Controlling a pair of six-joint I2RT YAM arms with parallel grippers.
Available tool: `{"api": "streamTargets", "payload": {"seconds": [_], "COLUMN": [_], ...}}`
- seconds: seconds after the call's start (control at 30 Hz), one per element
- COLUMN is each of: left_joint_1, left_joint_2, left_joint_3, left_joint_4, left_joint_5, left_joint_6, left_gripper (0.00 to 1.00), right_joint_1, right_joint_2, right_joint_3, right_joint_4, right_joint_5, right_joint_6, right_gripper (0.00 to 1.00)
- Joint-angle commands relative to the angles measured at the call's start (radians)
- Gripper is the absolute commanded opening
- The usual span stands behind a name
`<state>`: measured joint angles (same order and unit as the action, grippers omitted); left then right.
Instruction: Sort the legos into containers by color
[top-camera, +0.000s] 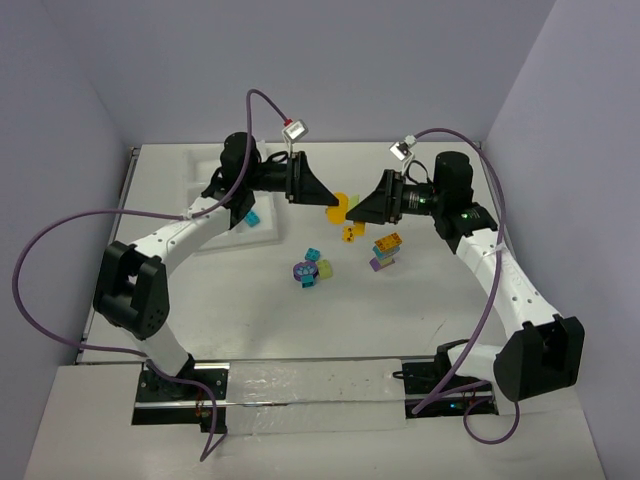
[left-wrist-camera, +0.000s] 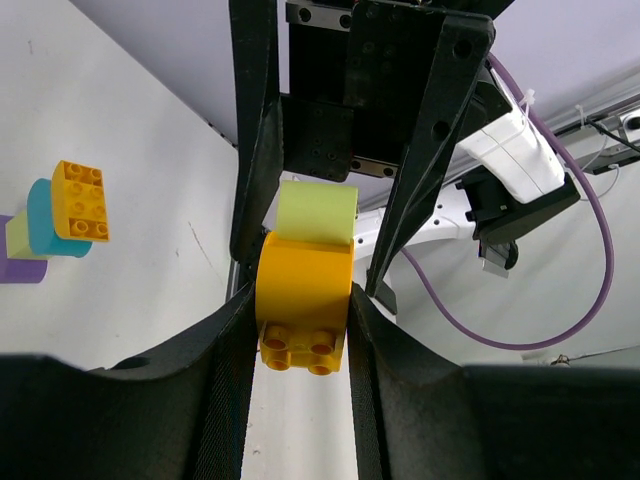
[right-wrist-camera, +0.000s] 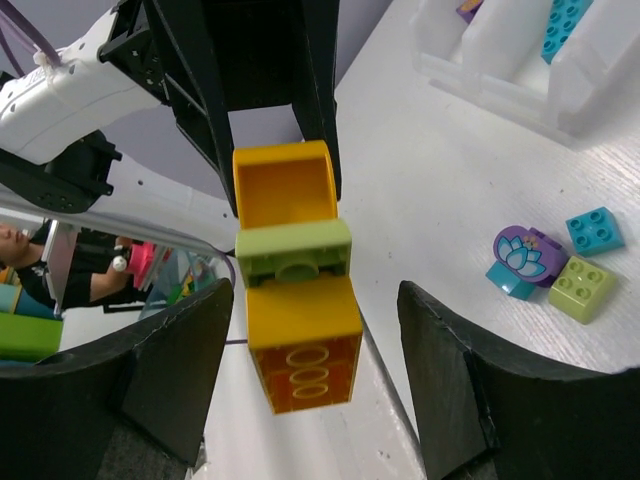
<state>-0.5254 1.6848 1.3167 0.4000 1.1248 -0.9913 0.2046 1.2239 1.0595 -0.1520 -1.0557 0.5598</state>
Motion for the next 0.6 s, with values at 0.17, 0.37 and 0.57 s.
{"api": "streamTargets", "payload": {"seconds": [0.17,0.37,0.57], "left_joint_1": [0.005,0.009,0.067], "left_joint_2": [-0.022,-0.017,-0.059], "left_joint_3": [0.013,0.019,0.000], "left_joint_4": [0.105,0.097,0.022], "left_joint_5": [0.016,0.015,0.017], "left_joint_6": [-0.038,-0.033,0.012], "left_gripper": [0.00,0.00,0.00], "right_joint_1": [-0.014,-0.014,-0.025], "right_joint_2": [-0.047,-0.038,-0.053], "right_joint_3": [-0.022,-0.018,-0.018], "right_joint_4": [0.105,0.107,0.057], "right_joint_5": [-0.047,-0.049,0.006], "right_joint_6": [0.075,0.072,0.035], "right_gripper": [0.50,0.23,0.00]}}
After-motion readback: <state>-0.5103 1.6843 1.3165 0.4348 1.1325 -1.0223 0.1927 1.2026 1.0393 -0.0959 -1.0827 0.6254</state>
